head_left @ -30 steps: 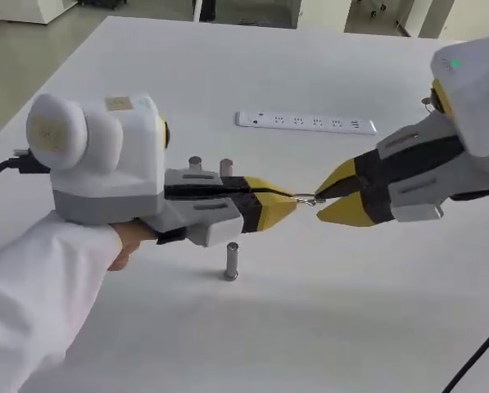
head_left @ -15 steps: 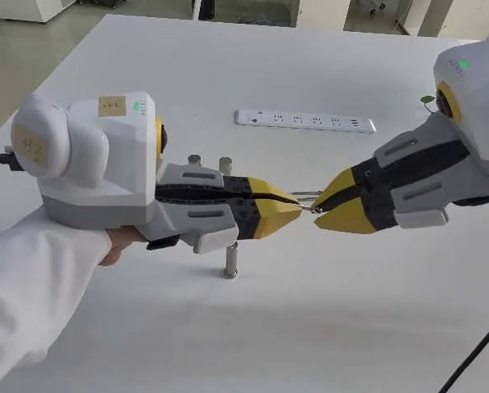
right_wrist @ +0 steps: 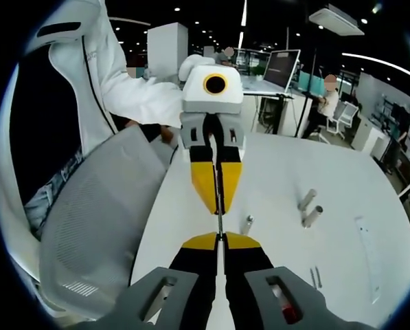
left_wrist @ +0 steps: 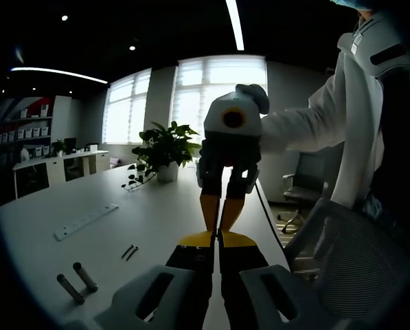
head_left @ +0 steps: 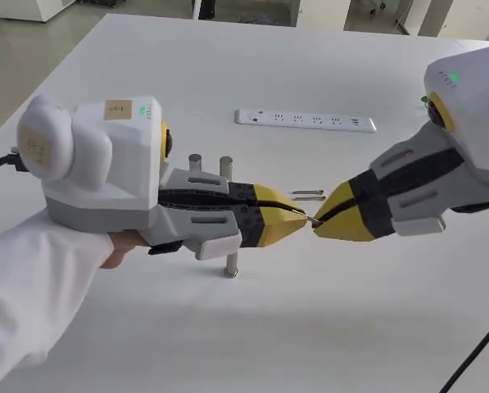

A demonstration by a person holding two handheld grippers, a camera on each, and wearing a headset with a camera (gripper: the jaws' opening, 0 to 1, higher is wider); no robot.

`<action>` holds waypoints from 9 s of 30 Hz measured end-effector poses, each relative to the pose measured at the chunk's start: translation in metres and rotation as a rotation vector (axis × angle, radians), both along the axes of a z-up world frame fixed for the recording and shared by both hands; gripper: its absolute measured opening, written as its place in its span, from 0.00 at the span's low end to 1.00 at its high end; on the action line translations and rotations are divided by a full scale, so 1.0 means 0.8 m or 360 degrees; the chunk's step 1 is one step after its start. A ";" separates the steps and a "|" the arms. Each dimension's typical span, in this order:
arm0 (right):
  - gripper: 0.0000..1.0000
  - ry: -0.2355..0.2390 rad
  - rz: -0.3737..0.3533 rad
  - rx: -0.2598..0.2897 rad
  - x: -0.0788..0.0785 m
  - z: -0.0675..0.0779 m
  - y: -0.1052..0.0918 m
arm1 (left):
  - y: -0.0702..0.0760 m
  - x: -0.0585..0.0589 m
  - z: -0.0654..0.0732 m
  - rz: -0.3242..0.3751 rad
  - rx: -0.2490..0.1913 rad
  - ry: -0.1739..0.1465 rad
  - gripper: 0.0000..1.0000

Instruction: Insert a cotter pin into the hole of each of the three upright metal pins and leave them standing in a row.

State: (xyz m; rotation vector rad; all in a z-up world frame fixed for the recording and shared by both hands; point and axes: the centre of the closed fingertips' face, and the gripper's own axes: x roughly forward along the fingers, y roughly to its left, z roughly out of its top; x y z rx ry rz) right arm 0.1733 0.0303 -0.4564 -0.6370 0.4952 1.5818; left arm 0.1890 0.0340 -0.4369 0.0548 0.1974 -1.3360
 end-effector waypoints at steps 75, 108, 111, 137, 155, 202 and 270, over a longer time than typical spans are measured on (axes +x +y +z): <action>0.00 0.0012 -0.0297 -0.0171 0.062 -0.104 0.027 | 0.068 0.067 -0.182 0.0510 0.0334 0.0241 0.21; 0.00 0.0001 -0.0273 -0.0216 0.064 -0.130 0.042 | 0.068 0.074 -0.193 0.0590 0.0303 0.0163 0.07; 0.00 -0.0013 -0.0271 -0.0207 0.066 -0.131 0.044 | 0.067 0.074 -0.193 0.0592 0.0298 0.0164 0.07; 0.00 0.0014 -0.0337 -0.0115 0.068 -0.131 0.069 | 0.065 0.074 -0.194 0.0613 0.0278 0.0174 0.07; 0.00 0.0013 -0.0363 -0.0106 0.064 -0.126 0.058 | 0.065 0.073 -0.193 0.0625 0.0265 0.0192 0.07; 0.41 0.0092 -0.0636 0.0176 0.046 -0.103 0.053 | 0.066 0.072 -0.193 0.0664 0.0223 0.0198 0.07; 0.96 0.0200 -0.1260 0.0361 0.025 -0.097 -0.031 | 0.087 0.140 -0.186 0.0873 0.0238 0.0102 0.07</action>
